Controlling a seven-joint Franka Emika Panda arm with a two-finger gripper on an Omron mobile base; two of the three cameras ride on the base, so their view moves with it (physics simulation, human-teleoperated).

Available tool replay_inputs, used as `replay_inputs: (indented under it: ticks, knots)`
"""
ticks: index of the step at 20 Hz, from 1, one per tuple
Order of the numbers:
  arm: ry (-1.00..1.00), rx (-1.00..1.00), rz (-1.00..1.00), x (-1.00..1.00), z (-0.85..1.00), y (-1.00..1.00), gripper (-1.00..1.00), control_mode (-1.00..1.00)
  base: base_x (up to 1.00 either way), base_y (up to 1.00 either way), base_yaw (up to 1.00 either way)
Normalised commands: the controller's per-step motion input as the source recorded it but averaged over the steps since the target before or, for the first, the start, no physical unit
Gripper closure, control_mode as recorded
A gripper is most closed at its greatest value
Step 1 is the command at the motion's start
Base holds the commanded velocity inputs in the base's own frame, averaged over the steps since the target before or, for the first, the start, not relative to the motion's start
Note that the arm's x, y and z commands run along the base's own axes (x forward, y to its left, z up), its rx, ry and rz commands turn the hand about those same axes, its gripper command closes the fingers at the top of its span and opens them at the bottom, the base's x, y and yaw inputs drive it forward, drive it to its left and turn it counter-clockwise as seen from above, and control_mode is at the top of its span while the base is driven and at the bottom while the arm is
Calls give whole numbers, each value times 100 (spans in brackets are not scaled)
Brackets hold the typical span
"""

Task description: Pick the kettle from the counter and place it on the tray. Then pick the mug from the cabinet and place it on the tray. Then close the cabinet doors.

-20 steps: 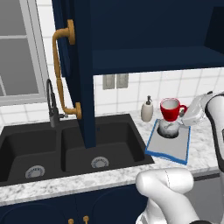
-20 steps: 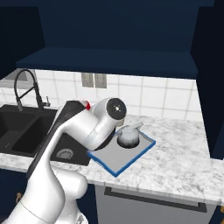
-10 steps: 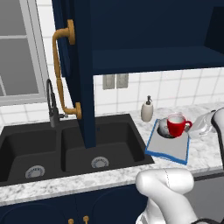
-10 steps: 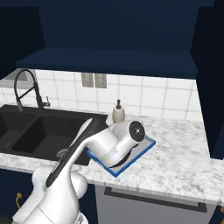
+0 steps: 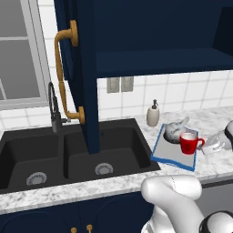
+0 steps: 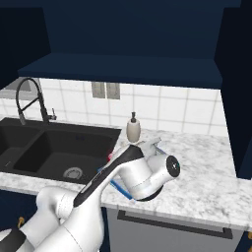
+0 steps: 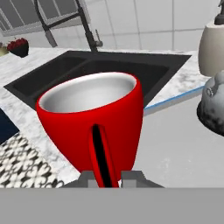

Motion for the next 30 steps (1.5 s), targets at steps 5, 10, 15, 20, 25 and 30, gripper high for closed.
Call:
replay_inputs:
  ticks: [5,10,15,20,25,30]
  knots:
    - [5,4,0,0,-68,-20,100,-100,0,0,0]
    - [1,4,0,11,-57,-7,100,-100,0,0,0]
    - [0,10,0,34,-8,-19,100,-100,0,0,0]
    - [0,7,0,29,-12,-19,100,-100,0,0,0]
    - [-4,2,0,14,-32,-6,100,-100,0,0,0]
    - [-12,1,0,14,-10,-6,100,-100,0,0,0]
